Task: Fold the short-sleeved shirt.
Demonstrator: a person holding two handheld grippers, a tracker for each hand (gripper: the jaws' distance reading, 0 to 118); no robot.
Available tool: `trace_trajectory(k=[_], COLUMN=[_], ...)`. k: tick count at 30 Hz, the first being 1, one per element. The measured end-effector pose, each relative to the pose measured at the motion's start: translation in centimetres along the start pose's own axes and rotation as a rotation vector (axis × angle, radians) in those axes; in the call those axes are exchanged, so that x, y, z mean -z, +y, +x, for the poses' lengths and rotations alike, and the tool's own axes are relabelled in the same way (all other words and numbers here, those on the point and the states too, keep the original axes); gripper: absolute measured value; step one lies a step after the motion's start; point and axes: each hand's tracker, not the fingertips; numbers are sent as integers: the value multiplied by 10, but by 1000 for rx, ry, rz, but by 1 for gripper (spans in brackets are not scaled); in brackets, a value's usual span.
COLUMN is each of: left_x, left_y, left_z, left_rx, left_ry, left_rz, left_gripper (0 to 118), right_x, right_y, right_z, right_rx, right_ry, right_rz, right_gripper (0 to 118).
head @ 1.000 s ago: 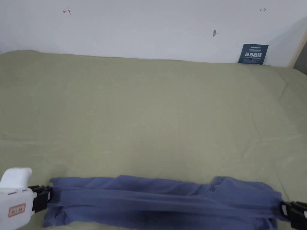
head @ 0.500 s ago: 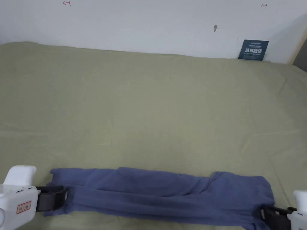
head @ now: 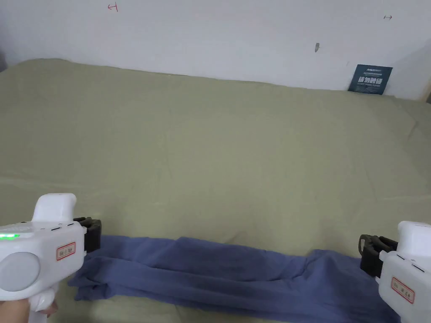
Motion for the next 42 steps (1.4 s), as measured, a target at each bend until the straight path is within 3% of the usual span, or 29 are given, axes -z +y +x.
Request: trace_trajectory(k=[7, 15, 26, 27, 28, 30, 31, 32, 40, 42], left_x=[6, 40, 79, 80, 82, 89, 92, 95, 112, 113], left_y=[8, 25, 19, 18, 18, 16, 13, 10, -7, -8], left_z=[-17, -84, -142, -143, -144, -144, -142, -140, -122, -119], left_rx=[-80, -275, -372, -376, -380, -396, -404, -411, -425, -491], left_ry=[-67, -372, -468, -474, -474, -520, -557, -575, -594, -652], left_rz=[-26, -272, -410, -414, -414, -423, -454, -468, -528, -531], left_gripper=[0, 0, 0, 3, 15, 83, 111, 118, 118, 118], right_x=[-3, -8, -2, -2, 0, 1, 1, 2, -3, -5], right_y=[9, -6, -18, -17, -17, -17, -17, -16, -12, -12], right_z=[-61, -129, -156, -156, -156, -156, -155, -154, -145, -142], right_rx=[-41, -137, -127, -123, -119, -115, -113, -109, -104, -96], right_ry=[-85, -80, -11, -6, 0, 6, 6, 9, 12, 11], right_rz=[144, 237, 242, 239, 229, 215, 215, 210, 218, 219], right_gripper=[0, 0, 0, 0, 0, 0, 0, 0, 0, 0])
